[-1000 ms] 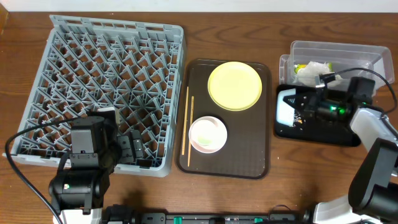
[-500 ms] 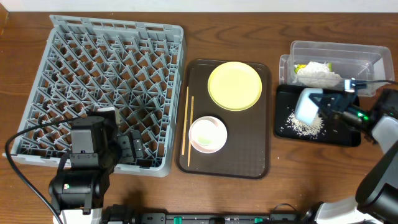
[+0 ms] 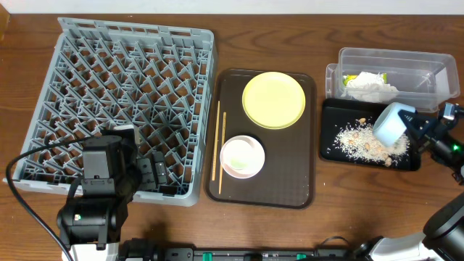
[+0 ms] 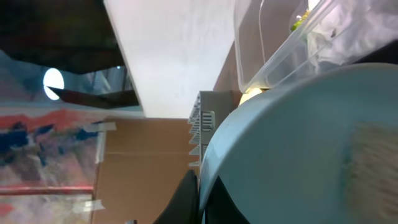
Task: Sort waste into correct bins and load items into the dishwasher
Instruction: 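Carry the blue bowl over the black tray and tip out the rice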
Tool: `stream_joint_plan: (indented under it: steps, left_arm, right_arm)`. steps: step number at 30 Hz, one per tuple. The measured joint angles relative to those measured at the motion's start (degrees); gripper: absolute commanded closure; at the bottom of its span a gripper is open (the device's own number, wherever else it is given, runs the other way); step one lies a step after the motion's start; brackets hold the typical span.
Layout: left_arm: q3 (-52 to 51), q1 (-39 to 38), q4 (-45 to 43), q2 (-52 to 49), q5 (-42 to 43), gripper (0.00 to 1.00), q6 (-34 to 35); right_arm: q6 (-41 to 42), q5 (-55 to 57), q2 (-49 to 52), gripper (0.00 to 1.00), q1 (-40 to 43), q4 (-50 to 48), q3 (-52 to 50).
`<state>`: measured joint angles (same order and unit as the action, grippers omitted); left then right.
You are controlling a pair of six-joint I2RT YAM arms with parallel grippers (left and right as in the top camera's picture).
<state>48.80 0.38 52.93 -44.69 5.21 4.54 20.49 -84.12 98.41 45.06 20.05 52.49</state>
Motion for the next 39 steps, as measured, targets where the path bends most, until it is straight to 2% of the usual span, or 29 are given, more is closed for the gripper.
stream_joint_plan:
  steps: [18, 23, 25, 28, 35, 39]
  left_arm:
    - [0.0, 0.0, 0.0, 0.0, 0.0, 0.06, 0.0]
    - [0.0, 0.0, 0.0, 0.0, 0.0, 0.06, 0.0]
    - [0.0, 0.0, 0.0, 0.0, 0.0, 0.06, 0.0]
    - [0.0, 0.0, 0.0, 0.0, 0.0, 0.06, 0.0]
    - [0.0, 0.0, 0.0, 0.0, 0.0, 0.06, 0.0]
    - [0.0, 0.0, 0.0, 0.0, 0.0, 0.06, 0.0]
  right_arm:
    - [3.7, -2.5, 0.0, 0.99, -7.0, 0.2, 0.0]
    - [4.8, 4.9, 0.0, 0.99, -7.0, 3.1, 0.1]
    - [4.5, 6.1, 0.0, 0.99, -7.0, 2.2, 0.2]
    - [2.9, 1.1, 0.1, 0.99, -7.2, -2.6, 0.3]
    - [3.4, 0.0, 0.1, 0.99, -7.3, -1.9, 0.3]
    - [4.1, -1.2, 0.1, 0.99, -7.5, -5.0, 0.3]
